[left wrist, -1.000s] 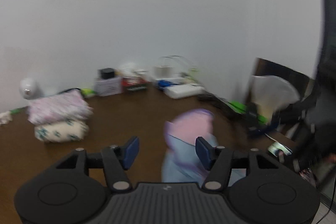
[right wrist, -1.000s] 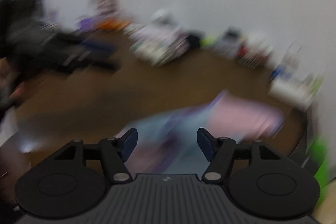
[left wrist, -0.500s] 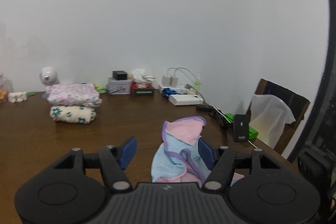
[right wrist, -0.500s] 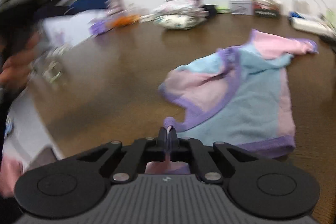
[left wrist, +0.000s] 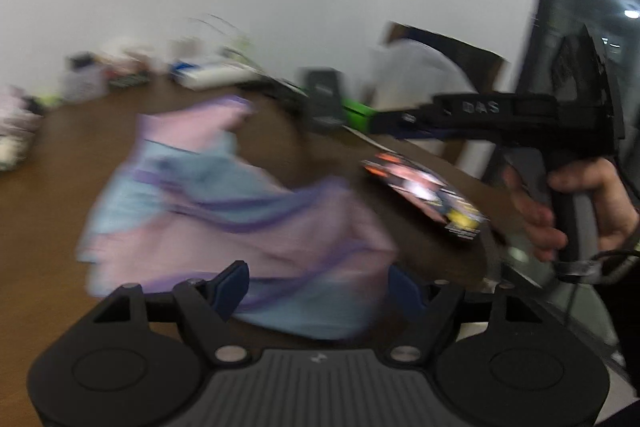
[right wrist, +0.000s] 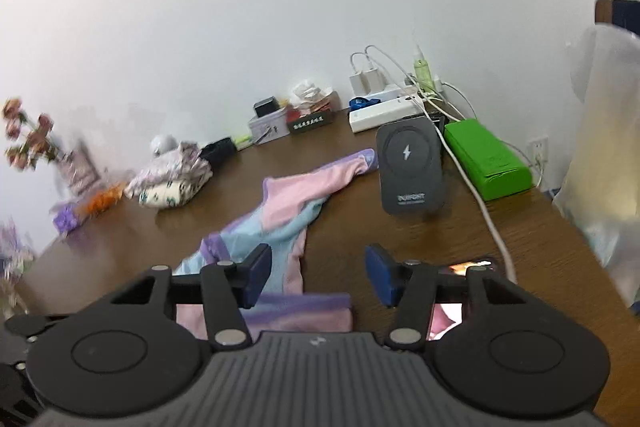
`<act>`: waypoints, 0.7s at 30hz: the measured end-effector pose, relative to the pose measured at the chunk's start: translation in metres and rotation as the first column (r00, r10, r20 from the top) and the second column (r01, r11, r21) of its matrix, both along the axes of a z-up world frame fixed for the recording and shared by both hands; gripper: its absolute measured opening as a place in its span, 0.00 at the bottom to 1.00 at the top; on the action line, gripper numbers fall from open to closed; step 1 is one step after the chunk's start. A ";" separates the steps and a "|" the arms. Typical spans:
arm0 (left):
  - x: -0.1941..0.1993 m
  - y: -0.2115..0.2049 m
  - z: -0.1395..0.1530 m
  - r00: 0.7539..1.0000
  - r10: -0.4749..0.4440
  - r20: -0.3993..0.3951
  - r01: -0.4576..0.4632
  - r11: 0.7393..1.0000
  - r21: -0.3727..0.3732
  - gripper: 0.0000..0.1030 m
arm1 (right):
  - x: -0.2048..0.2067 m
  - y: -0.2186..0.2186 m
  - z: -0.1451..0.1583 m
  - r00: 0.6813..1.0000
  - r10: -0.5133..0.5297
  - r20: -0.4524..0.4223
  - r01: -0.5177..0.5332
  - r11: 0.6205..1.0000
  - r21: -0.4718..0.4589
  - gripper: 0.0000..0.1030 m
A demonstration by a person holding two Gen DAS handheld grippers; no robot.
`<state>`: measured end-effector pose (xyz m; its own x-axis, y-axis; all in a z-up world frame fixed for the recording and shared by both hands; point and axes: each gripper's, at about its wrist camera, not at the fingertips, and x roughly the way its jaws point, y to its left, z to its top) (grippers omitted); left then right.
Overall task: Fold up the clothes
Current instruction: 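Lower the pink-and-blue garment onto the table with the right gripper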
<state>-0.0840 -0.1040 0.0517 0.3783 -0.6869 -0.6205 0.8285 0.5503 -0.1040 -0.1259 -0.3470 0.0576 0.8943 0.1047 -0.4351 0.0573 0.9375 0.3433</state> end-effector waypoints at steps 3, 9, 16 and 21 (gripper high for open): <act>-0.017 -0.024 -0.009 0.992 -0.060 0.108 0.050 0.995 0.091 0.74 | -0.017 -0.009 0.000 1.000 -0.010 -0.016 0.010 1.000 -0.014 0.52; 0.016 -0.023 -0.019 0.995 0.095 -0.029 -0.091 0.990 0.109 0.03 | -0.033 -0.001 -0.018 0.968 0.248 -0.043 -0.247 0.969 0.027 0.52; 0.080 0.038 -0.022 0.888 0.328 -0.323 -0.361 0.931 -0.047 0.04 | -0.032 0.043 -0.029 0.922 0.386 0.013 -0.386 0.922 -0.020 0.53; 0.091 0.057 -0.025 0.843 0.406 -0.353 -0.448 0.893 -0.043 0.09 | -0.008 0.066 -0.037 0.943 0.333 -0.005 -0.332 0.939 -0.085 0.44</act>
